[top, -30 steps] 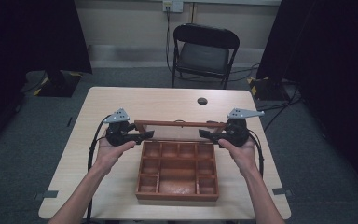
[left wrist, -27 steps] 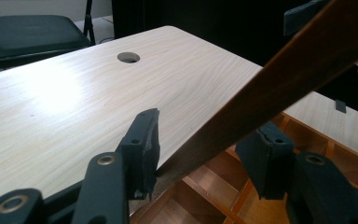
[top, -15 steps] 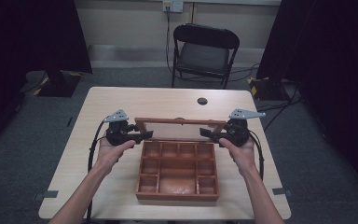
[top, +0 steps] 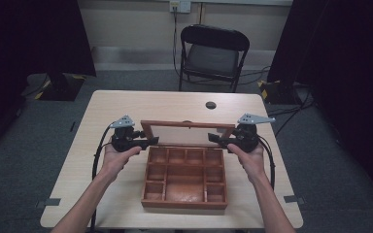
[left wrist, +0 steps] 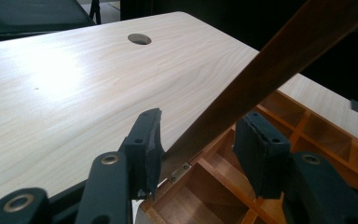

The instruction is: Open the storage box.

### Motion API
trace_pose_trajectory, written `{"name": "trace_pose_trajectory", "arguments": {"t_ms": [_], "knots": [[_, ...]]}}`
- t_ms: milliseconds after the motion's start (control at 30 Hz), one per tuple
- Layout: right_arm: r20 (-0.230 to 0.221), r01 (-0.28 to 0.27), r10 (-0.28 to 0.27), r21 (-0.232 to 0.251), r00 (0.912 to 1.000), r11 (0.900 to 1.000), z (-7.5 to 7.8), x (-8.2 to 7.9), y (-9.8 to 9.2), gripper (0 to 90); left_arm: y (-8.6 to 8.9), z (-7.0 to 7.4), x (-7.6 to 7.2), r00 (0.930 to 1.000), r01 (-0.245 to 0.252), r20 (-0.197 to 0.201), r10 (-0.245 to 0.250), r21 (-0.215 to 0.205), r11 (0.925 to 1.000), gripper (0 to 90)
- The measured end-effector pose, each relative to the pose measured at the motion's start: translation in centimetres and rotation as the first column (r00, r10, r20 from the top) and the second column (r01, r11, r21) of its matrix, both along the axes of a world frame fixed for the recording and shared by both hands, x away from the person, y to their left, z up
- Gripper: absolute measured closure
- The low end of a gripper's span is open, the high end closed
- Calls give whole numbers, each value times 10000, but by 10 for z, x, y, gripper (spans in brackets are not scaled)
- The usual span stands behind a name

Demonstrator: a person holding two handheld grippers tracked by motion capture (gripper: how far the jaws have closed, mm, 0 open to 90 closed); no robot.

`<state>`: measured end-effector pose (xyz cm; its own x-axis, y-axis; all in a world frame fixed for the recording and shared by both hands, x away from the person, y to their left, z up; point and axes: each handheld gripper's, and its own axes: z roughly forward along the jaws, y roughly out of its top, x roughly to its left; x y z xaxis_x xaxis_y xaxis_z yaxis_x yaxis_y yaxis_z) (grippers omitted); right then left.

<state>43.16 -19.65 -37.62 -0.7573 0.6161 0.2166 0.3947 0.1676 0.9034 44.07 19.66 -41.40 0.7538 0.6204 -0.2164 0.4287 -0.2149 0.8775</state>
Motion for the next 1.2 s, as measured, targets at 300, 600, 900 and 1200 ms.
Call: {"name": "trace_pose_trajectory", "arguments": {"t_ms": [300, 600, 900, 1200], "knots": [[-198, 284, -285, -55, 9994, 9996, -9, 4, -5, 418, 0, -4, 4, 9999, -98, -142, 96, -145, 9998, 516], [-562, 534, -544, -192, 9969, 9984, -22, 10, -12, 458, 2, -11, 7, 9986, -349, -390, 349, -8, 9994, 546], [-577, 643, -671, -498, 9961, 9967, -27, 12, -10, 456, 1, -16, 9, 9980, -385, -487, 390, 116, 9992, 548], [-790, 827, -872, -593, 9931, 9948, -39, 15, -16, 487, 1, -18, 12, 9977, -448, -503, 457, 198, 9988, 563]]}}
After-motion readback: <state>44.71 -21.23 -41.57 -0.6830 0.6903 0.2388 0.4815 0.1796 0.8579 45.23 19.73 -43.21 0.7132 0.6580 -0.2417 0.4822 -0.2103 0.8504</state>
